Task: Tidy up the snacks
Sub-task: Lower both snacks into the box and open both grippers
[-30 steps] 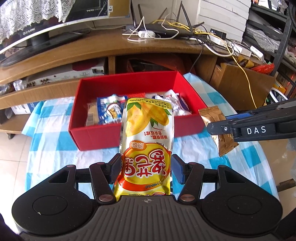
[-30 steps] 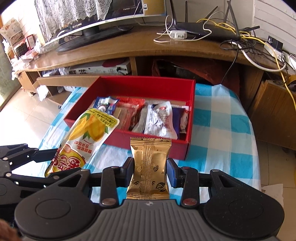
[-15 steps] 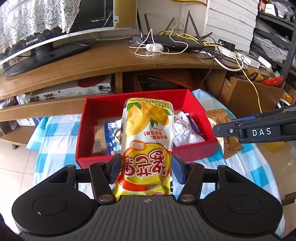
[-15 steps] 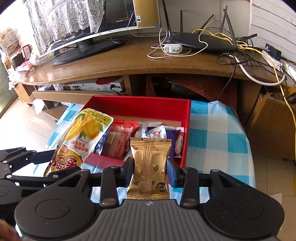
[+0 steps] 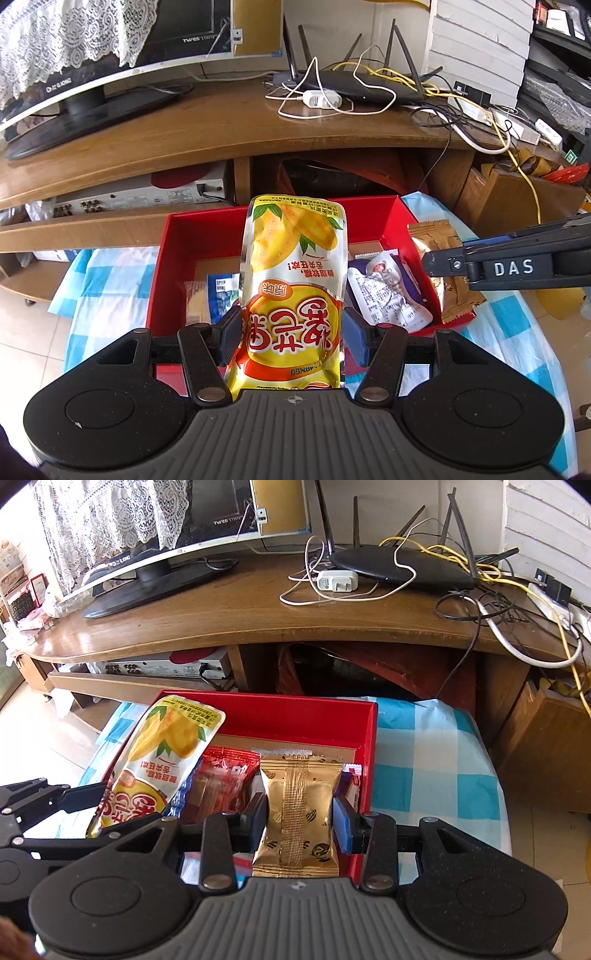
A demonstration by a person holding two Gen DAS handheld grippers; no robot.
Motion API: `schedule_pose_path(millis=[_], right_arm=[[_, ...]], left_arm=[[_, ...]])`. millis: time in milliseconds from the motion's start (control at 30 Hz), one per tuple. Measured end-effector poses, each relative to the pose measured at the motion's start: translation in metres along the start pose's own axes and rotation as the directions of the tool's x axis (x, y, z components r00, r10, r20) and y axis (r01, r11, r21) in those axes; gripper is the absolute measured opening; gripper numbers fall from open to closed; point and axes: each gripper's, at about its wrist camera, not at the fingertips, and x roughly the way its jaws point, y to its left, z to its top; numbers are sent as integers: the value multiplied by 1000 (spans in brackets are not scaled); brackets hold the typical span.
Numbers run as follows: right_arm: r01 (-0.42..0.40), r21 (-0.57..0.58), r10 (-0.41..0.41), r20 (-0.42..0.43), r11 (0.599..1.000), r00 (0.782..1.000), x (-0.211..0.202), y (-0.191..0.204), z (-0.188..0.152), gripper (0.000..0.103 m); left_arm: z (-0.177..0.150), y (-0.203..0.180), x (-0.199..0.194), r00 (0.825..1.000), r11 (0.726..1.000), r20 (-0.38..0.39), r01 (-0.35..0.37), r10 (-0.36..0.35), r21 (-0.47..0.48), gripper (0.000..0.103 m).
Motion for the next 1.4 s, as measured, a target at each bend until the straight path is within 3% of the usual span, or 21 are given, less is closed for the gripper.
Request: schedule_pose_path(millis=[1400], right_arm=[[-4,-37,1,-90,999,996,71,8,12,44]], left_arm=[[13,4,52,998,999,-42,-42,41,-5,65]])
